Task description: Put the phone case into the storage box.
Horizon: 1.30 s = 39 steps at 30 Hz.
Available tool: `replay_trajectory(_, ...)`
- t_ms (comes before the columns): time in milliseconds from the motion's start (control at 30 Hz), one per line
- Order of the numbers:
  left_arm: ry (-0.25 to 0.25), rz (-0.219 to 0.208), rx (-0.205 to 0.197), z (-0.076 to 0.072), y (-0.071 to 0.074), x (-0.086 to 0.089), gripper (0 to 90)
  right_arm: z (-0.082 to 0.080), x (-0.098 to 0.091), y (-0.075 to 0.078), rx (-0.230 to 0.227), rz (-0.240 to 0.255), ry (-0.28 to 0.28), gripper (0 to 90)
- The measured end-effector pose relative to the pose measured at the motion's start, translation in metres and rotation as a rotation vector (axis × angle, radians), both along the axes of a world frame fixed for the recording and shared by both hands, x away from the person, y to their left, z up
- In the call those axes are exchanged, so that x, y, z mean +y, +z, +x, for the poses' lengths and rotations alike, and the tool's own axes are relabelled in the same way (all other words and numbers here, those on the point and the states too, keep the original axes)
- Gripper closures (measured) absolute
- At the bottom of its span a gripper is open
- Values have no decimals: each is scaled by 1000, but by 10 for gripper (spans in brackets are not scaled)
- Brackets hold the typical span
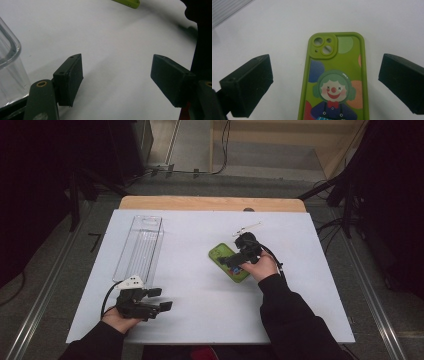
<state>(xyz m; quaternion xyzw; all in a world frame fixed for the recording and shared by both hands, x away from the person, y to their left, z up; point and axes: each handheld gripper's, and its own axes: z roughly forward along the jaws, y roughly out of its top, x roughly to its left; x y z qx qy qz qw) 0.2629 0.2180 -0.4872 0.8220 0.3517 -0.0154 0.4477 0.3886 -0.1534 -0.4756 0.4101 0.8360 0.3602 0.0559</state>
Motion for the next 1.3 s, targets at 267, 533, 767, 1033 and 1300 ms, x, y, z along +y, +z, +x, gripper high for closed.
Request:
replay_trajectory(267,1,-1,0,0,0,0,263,1,-1,-8,1,-4,-14,0)
replay_trajectory(533,1,-2,1,0,0,0,264,0,0,-16,24,-15,-15,0)
replay_trajectory(767,0,-1,0,0,0,0,263,-1,4,-25,46,-48,-12,0)
replay_trajectory(1033,2,-1,0,0,0,0,263,-1,8,-32,55,-105,-3,0)
replay_trajectory(1300,3,2,0,0,1,0,263,-9,16,-33,-26,-218,-5,56)
